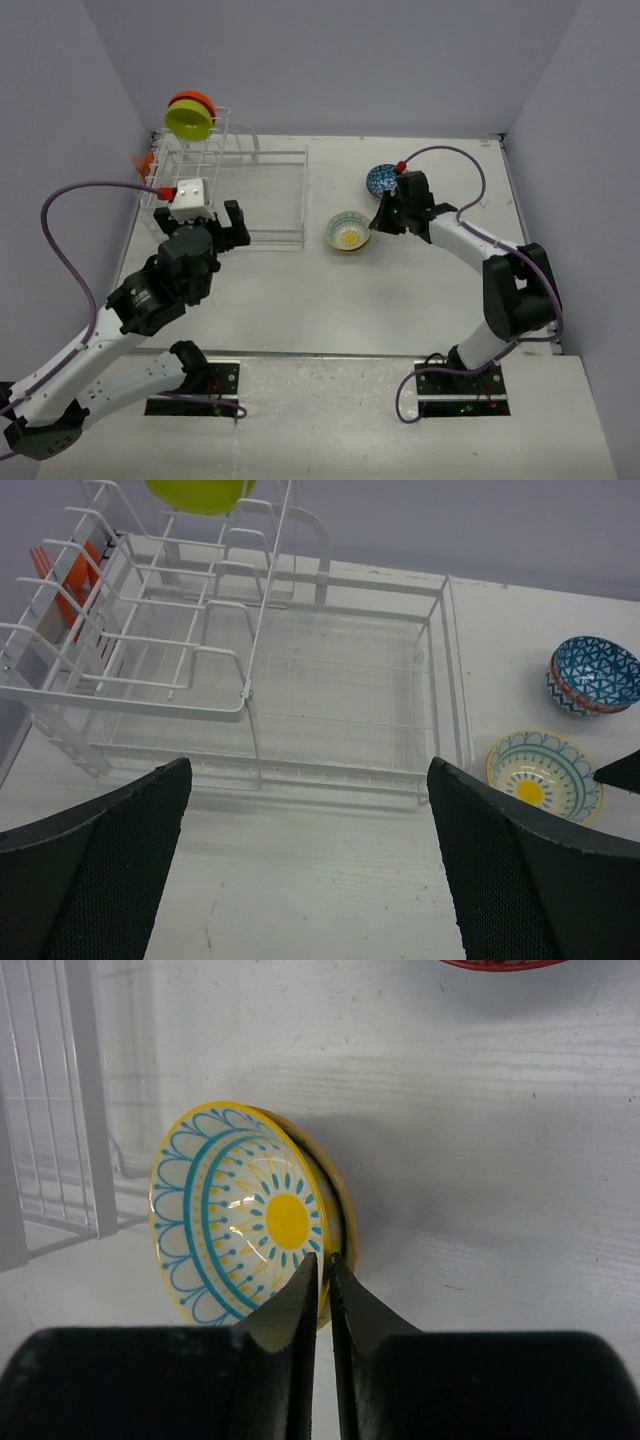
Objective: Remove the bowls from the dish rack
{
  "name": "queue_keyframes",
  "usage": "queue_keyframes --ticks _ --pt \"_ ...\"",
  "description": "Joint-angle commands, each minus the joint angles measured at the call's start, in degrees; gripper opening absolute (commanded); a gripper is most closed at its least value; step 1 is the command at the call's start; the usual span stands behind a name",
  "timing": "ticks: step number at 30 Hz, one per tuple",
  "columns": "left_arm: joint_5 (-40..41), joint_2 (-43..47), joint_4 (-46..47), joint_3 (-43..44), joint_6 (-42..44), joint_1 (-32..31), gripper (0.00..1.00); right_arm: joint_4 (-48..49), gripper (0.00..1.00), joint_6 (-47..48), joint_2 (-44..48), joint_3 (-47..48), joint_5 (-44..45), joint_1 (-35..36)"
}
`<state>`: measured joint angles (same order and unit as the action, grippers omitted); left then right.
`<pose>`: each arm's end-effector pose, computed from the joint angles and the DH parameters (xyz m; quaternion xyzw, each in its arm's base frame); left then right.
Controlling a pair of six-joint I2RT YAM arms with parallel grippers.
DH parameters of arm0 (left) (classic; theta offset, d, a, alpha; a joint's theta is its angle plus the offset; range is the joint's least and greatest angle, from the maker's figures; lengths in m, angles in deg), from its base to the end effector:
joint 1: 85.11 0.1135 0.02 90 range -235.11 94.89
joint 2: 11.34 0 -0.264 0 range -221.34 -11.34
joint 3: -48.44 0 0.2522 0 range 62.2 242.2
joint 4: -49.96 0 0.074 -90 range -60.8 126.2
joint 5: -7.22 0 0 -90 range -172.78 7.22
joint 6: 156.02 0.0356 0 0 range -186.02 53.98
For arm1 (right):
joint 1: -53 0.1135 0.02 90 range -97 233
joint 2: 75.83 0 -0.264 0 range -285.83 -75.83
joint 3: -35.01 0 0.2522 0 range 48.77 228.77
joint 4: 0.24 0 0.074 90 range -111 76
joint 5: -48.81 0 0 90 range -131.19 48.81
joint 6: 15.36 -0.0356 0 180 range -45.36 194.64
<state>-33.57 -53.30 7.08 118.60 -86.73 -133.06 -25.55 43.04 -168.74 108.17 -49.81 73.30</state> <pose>0.1138 -0.0859 0.3845 -0.0777 0.7594 -0.0411 0.6446 0.3244 0.1257 0.2146 0.0621 0.9198 0.2292 0.3123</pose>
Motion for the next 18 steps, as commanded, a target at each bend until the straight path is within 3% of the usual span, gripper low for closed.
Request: queue_keyframes --ticks 1,13,17,18 --pt "1.95 -3.3 -0.58 4.59 -4.34 0.75 1.0 1.62 0.08 0.04 1.94 -0.6 0.01 0.01" --pt "2.03 -9.55 0.12 17.33 -6.36 3.29 1.0 1.88 0.08 0.66 1.32 -1.56 -0.25 0.01" --pt "1.15 -13.84 1.7 22.77 -4.26 5.83 1.0 0.31 0.25 0.57 5.69 -1.65 0.09 0.01" --pt "0.54 -16.12 2.14 23.66 -4.25 7.41 1.0 -0.39 0.35 0.57 7.02 -1.3 0.71 -0.08"
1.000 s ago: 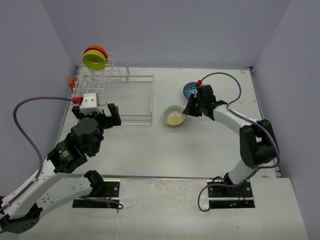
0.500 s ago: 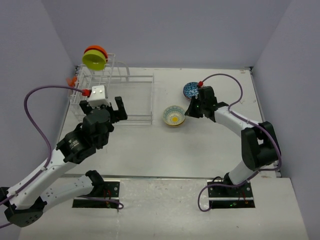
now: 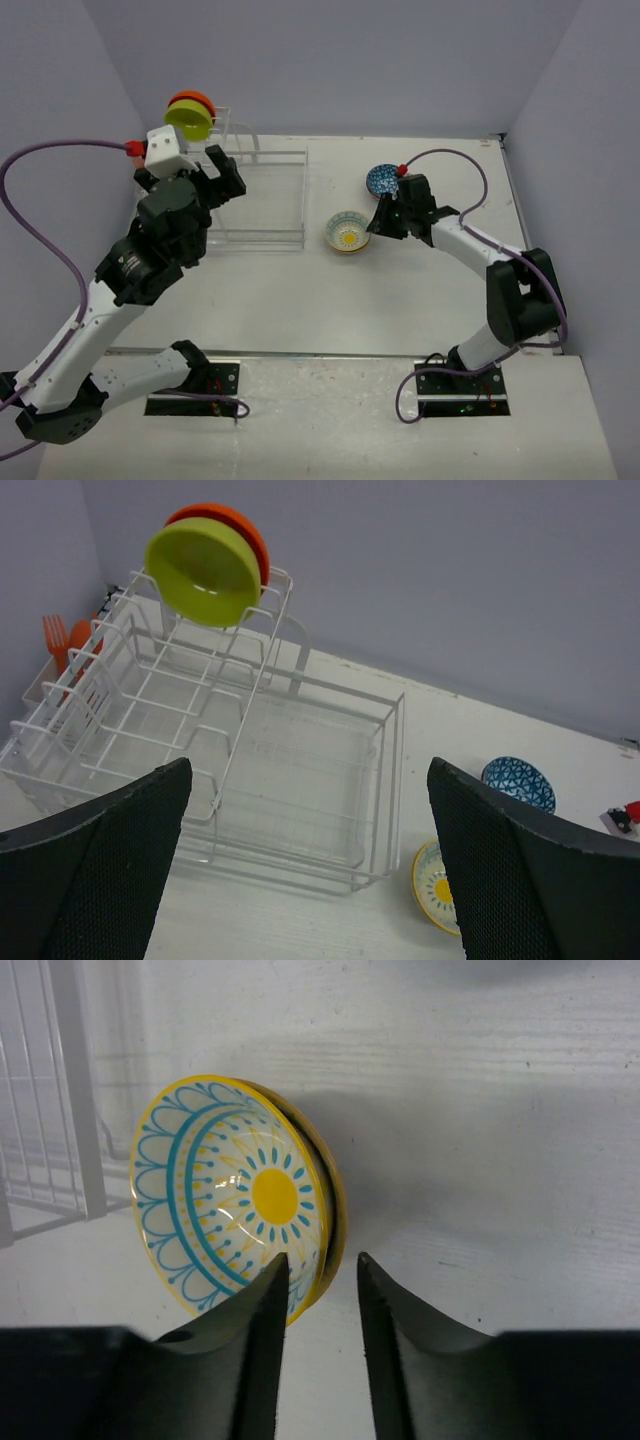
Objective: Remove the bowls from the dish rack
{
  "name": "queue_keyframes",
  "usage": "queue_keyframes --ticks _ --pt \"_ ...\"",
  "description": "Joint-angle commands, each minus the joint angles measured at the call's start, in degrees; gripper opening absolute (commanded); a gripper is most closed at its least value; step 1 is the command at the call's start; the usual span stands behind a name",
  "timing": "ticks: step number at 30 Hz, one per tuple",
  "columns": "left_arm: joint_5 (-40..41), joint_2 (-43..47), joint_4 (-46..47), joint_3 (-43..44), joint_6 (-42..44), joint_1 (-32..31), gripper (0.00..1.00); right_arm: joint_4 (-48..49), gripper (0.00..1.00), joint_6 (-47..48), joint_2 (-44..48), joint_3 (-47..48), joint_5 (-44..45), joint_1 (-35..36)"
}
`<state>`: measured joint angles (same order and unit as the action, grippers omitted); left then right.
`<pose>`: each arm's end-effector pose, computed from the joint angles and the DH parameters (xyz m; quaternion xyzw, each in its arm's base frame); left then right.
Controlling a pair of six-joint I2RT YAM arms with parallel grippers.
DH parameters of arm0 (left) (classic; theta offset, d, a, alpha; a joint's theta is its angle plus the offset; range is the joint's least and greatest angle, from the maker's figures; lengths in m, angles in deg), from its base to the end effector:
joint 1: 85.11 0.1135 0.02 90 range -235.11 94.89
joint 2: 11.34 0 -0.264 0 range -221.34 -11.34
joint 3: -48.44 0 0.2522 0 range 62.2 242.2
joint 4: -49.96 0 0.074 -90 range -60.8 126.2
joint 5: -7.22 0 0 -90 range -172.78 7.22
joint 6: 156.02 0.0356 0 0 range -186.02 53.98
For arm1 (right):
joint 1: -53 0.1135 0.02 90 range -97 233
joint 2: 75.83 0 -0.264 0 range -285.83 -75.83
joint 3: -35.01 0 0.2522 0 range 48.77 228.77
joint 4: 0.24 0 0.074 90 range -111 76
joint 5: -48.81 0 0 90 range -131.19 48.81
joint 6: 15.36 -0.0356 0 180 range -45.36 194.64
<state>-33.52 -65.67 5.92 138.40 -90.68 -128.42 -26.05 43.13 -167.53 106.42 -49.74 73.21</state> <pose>0.1402 -0.0951 0.4607 -0.1572 0.7232 -0.0704 0.6688 0.3173 0.1225 0.2112 0.0633 0.9232 0.2248 0.3053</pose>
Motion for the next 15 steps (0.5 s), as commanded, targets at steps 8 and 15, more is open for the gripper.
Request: queue_keyframes --ticks 8,15 --pt "-49.06 -12.29 14.96 4.68 -18.36 40.73 1.0 -7.11 0.73 1.19 27.41 -0.07 4.08 0.1" --pt "-59.37 -17.3 32.01 -0.97 -33.59 47.62 1.0 -9.47 0.87 2.15 42.9 -4.47 -1.01 0.1"
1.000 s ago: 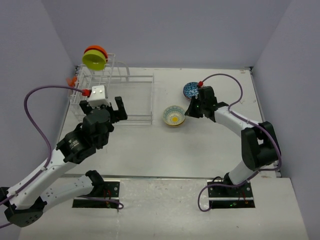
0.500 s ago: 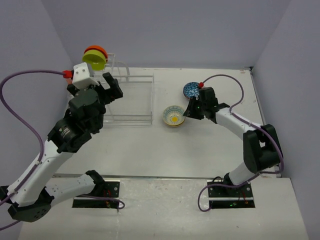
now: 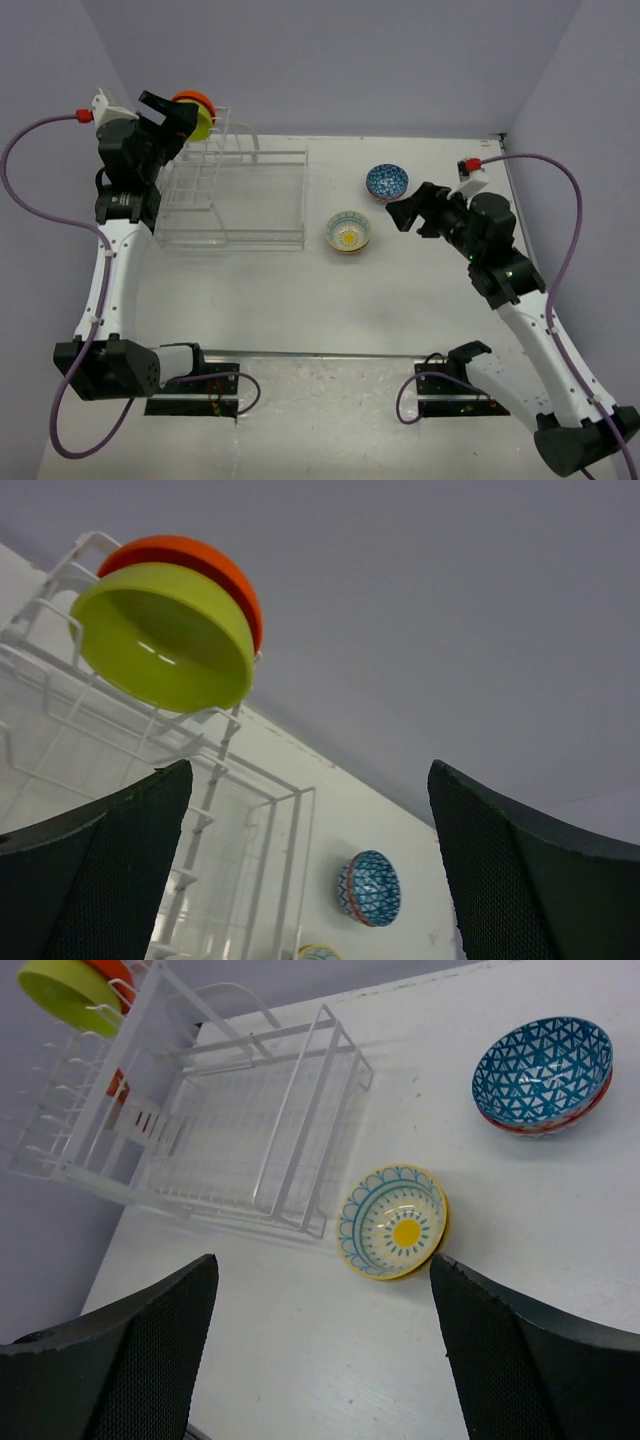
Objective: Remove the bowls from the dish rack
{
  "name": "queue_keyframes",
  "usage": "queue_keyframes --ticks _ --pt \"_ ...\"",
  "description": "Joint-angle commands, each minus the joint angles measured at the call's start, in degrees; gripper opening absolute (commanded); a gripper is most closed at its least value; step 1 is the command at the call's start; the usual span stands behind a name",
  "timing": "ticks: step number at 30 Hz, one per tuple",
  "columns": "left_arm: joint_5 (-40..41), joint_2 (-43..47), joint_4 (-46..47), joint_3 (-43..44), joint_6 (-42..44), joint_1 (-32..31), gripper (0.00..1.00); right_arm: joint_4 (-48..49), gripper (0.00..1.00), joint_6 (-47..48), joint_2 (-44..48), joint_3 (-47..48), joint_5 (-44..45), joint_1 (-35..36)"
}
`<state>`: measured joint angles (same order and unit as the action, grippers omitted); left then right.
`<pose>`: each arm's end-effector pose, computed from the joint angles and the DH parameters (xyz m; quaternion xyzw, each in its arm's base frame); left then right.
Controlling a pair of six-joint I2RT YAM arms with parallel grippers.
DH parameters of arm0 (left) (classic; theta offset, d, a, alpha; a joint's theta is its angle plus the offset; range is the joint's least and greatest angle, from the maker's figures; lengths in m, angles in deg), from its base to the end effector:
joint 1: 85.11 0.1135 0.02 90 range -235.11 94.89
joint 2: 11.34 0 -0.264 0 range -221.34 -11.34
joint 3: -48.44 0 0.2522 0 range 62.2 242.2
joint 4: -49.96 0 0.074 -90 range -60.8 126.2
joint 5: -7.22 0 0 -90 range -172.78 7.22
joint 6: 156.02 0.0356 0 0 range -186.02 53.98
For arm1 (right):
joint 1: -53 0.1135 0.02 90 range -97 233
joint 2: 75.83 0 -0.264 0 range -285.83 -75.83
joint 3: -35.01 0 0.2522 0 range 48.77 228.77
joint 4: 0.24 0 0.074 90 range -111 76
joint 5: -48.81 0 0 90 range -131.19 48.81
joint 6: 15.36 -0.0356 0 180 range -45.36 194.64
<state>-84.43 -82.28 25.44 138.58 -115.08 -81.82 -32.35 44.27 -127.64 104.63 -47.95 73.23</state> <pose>0.2807 0.0151 0.4358 -0.3173 0.6676 -0.2717 0.6163 0.1889 0.0741 0.3711 0.0336 0.7884 0.3039 0.5339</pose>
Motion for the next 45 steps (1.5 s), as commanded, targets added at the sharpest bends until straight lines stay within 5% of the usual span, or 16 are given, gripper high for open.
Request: queue_keyframes --ticks 1,8,13,29,38,45 --pt "-8.28 -1.13 12.96 -1.41 -11.13 1.45 1.0 -3.53 0.87 1.01 4.08 -3.03 -3.25 0.07" --pt "-7.14 -4.65 16.91 -5.27 -21.6 3.74 1.0 -5.38 0.87 1.54 11.11 -6.02 -5.63 0.07" --pt "-4.15 -9.47 11.64 -1.76 -22.48 4.36 1.0 -6.35 0.86 1.54 14.45 -6.46 -7.83 0.07" --pt "0.16 -17.21 22.64 -1.68 -23.72 4.71 0.86 -5.64 0.86 1.8 17.89 -8.57 -8.44 0.07" --pt "3.94 -20.56 21.39 0.53 -22.49 5.06 0.74 -5.91 0.85 2.6 18.06 -8.75 -8.26 0.07" --pt "3.15 -21.44 22.98 1.05 -23.27 5.06 0.47 -5.47 0.85 2.6 18.06 -9.19 -8.18 0.07"
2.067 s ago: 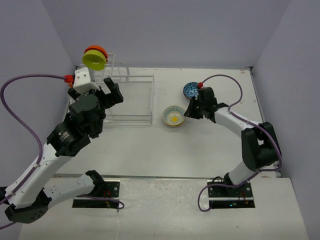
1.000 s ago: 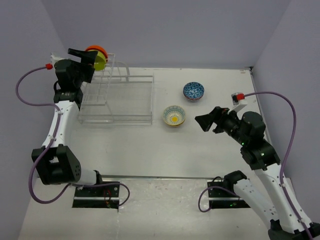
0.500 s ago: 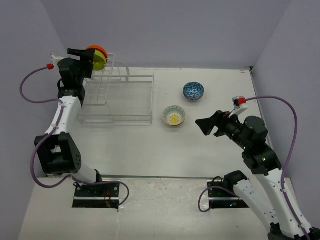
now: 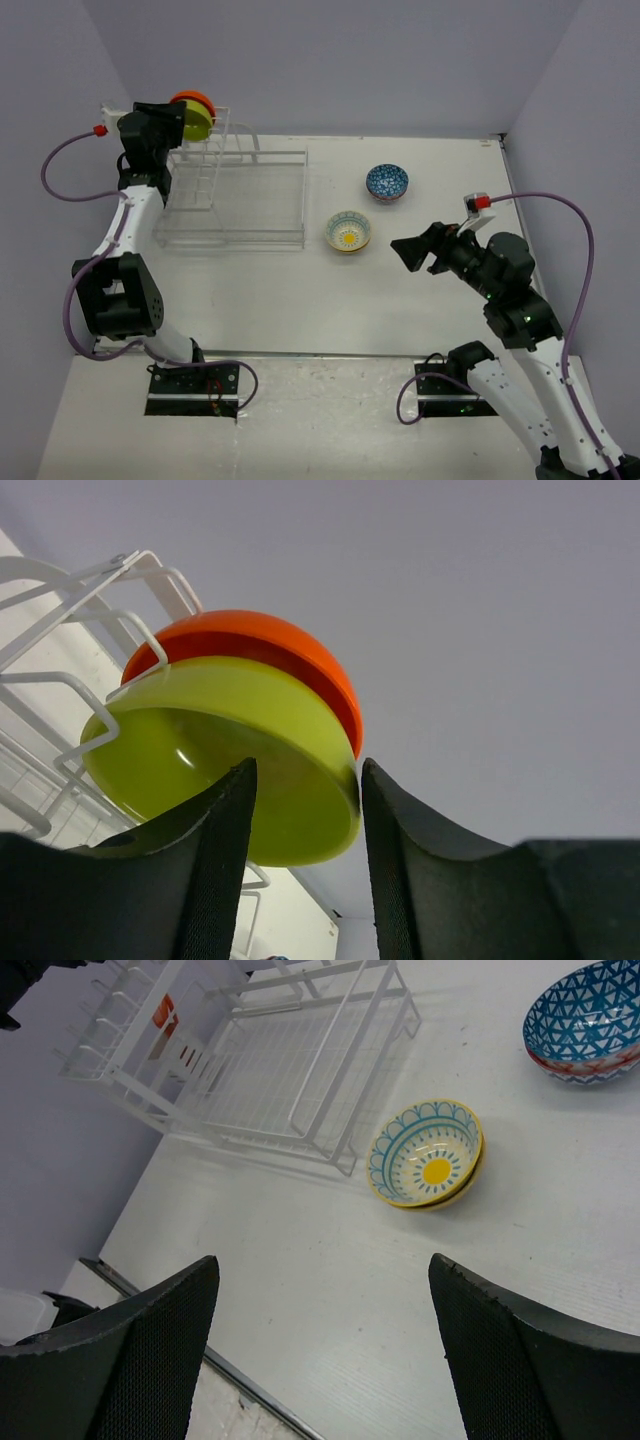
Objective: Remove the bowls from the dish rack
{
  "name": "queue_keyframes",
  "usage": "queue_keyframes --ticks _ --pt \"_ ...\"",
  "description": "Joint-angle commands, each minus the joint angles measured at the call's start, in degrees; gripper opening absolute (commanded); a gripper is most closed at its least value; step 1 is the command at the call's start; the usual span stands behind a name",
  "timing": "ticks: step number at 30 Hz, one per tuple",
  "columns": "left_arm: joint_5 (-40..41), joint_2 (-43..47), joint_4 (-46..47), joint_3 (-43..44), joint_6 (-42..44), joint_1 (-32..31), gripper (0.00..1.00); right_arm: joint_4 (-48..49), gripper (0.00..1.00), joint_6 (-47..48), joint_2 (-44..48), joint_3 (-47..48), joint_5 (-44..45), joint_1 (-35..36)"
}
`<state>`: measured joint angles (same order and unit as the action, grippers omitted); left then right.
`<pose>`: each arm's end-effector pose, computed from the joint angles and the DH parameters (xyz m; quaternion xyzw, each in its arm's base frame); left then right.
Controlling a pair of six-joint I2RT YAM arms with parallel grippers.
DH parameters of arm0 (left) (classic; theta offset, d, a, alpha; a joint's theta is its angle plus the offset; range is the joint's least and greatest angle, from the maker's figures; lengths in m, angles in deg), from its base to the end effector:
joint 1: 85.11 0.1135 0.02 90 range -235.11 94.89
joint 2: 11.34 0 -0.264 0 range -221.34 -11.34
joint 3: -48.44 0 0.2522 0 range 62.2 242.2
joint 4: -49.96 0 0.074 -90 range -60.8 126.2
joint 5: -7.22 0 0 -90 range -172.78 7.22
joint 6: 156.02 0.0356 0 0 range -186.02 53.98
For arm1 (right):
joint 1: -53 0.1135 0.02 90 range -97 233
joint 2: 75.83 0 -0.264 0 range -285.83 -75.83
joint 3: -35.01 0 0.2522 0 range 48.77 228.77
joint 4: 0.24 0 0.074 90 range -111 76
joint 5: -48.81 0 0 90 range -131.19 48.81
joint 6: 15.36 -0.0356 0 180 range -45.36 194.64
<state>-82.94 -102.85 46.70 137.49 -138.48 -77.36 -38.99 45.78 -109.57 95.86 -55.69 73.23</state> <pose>0.3844 0.0522 0.3557 -0.4770 0.5678 -0.3599 0.5662 0.1200 0.0537 0.3532 -0.0216 0.7728 0.3493 0.5294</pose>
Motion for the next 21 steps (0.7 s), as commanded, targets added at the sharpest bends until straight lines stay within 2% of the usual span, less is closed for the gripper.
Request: queue_keyframes --ticks 1,4,6,10,13,15,21 --pt "1.48 -0.78 2.06 2.06 0.05 0.69 0.47 1.18 0.85 1.09 -0.01 -0.51 -0.44 0.07" --pt "0.96 -0.96 2.24 2.41 -0.04 0.69 0.45 1.7 0.85 0.91 -0.54 -0.68 -1.05 0.07" --pt "0.52 -1.48 1.98 3.2 -0.13 0.78 0.37 1.79 0.85 0.74 -0.63 -0.86 -1.75 0.07" --pt "0.43 -1.57 2.59 3.46 -0.57 0.86 0.13 2.23 0.85 0.39 -0.28 -1.39 -2.02 -0.01" --pt "0.43 -1.66 3.29 3.29 -1.1 0.86 0.08 1.79 0.85 0.39 0.07 -1.04 -2.11 0.07" --pt "-0.53 -2.01 3.47 3.29 -1.62 0.95 0.01 1.62 0.85 0.39 0.6 -0.86 -2.63 0.07" --pt "-1.24 -1.4 4.0 2.94 -1.89 0.95 0.0 1.09 0.85 0.39 2.01 -0.95 -2.46 0.07"
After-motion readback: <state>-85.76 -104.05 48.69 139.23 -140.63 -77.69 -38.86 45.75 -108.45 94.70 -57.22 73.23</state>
